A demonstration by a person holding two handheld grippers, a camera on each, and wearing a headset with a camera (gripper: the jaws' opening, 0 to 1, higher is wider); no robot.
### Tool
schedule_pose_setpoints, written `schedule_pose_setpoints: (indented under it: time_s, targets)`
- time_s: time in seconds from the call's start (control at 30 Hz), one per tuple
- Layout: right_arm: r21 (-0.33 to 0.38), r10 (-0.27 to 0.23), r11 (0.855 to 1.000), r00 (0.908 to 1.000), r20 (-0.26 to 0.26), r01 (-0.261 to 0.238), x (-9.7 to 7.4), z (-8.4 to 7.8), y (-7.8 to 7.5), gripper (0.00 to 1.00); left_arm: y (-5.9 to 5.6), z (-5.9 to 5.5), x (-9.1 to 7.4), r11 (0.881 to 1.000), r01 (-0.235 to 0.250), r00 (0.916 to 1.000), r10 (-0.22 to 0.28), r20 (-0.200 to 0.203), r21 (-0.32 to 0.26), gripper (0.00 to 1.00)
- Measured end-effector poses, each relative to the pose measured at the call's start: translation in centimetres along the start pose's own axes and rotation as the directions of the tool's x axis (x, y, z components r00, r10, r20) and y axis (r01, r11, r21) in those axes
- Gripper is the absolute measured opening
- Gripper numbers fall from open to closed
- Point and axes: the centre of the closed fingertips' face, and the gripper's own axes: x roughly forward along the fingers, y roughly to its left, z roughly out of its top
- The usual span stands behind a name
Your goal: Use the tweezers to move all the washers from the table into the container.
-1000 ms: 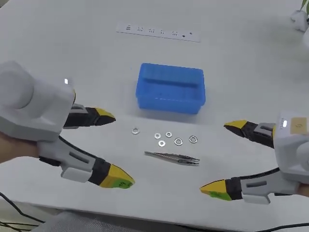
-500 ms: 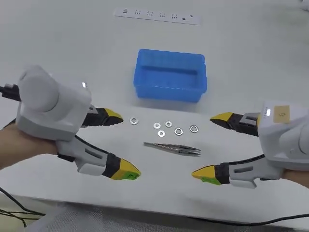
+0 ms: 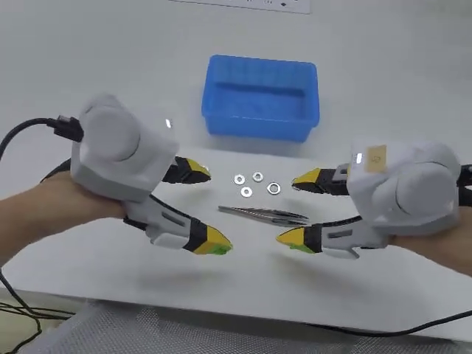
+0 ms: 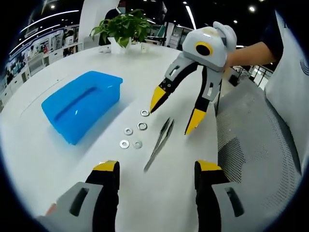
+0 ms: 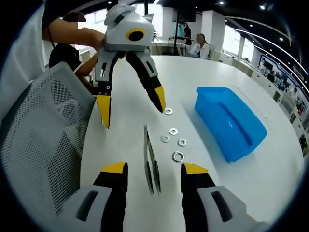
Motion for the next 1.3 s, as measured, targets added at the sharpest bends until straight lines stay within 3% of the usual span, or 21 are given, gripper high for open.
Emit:
schedule_pose_setpoints:
  time_s: [0.1,0.4,0.73,1.0,1.1,1.3]
  targets:
    - [-0.009,0.015,1.000,0.9997,-0.018,-0.016,0.3,-0.2,0.1,0.37,-0.2,0.3,0.6,0.995,0.017,0.9998,-0.018,0.006,0.102,0.56]
    - [-0.003,0.049,0.999,0.9974,-0.052,-0.049,1.3,-0.5,0.4,0.28,0.0,-0.5,1.7,0.996,0.041,0.9982,-0.037,-0.048,0.081,0.42]
    - [-0.031,0.079,0.996,0.9928,-0.091,-0.082,1.8,-0.8,0.8,0.20,-0.3,-0.6,1.8,0.990,0.087,0.9946,-0.080,-0.066,0.112,0.28]
    - [-0.069,0.070,0.995,0.9925,-0.100,-0.077,1.7,-0.9,0.7,0.15,-0.2,-0.6,2.0,0.983,0.110,0.9909,-0.097,-0.094,0.144,0.23]
    - [-0.119,0.053,0.991,0.9926,-0.110,-0.066,1.8,-0.9,0.5,0.11,-0.1,-0.6,2.0,0.977,0.114,0.9890,-0.094,-0.114,0.182,0.20]
    - [-0.105,0.050,0.993,0.9928,-0.109,-0.062,1.8,-0.9,0.5,0.11,0.4,-0.4,2.3,0.975,0.109,0.9886,-0.085,-0.124,0.194,0.12]
